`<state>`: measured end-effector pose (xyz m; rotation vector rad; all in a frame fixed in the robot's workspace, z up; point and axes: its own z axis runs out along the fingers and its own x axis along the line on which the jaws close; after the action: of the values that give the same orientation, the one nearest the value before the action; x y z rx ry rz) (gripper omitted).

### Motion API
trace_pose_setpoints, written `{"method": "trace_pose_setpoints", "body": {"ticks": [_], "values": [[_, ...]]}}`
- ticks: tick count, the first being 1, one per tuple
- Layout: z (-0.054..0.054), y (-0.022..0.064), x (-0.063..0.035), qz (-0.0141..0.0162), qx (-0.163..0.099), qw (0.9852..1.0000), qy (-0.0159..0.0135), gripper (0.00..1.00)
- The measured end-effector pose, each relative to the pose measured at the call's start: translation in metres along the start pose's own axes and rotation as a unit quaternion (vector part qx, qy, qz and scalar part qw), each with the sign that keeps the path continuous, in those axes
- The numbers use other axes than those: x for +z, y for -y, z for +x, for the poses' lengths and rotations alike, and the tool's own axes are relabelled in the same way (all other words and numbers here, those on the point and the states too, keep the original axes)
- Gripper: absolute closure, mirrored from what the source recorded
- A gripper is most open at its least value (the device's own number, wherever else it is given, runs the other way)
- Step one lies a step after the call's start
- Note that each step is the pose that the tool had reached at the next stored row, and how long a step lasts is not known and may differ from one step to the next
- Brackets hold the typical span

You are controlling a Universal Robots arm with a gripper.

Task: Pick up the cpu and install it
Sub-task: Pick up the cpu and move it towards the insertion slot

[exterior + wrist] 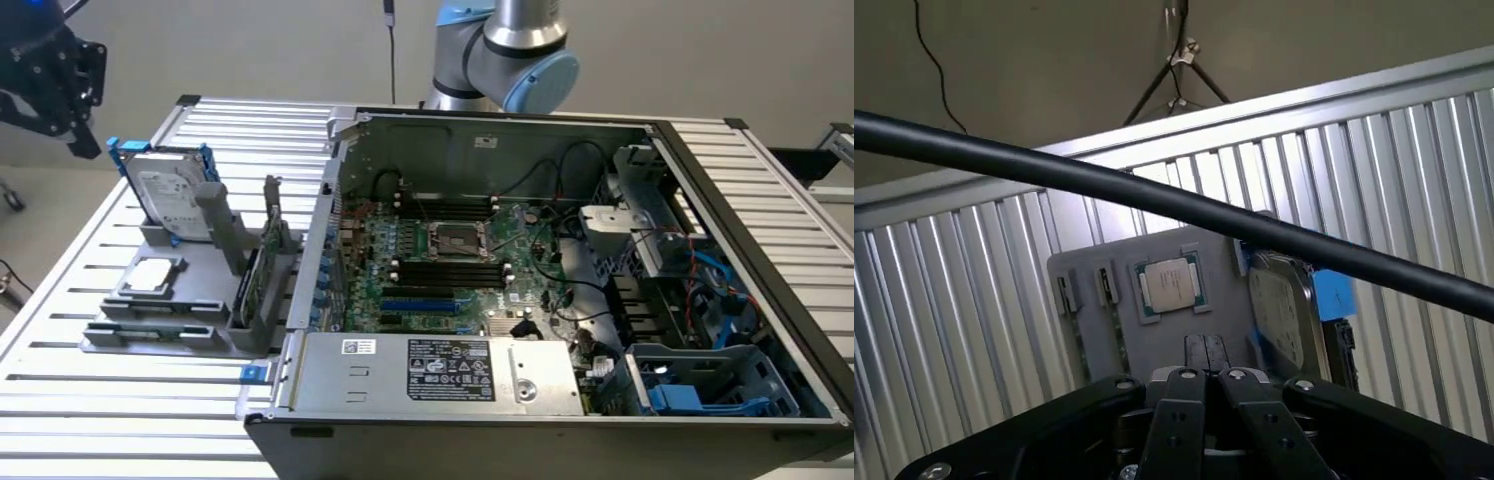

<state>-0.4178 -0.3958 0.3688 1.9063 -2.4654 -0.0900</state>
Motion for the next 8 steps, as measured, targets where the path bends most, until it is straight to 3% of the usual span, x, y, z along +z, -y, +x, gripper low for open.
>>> {"method": "trace_pose_setpoints", "body": {"ticks": [4, 8], "values": [[0.0001, 0.0003, 0.0044, 0.0006, 0.037, 0.9993, 0.0023, 0.89], [0.0002, 0.0006, 0.0094, 0.0012, 0.073, 0.9974, 0.0044, 0.89]]}}
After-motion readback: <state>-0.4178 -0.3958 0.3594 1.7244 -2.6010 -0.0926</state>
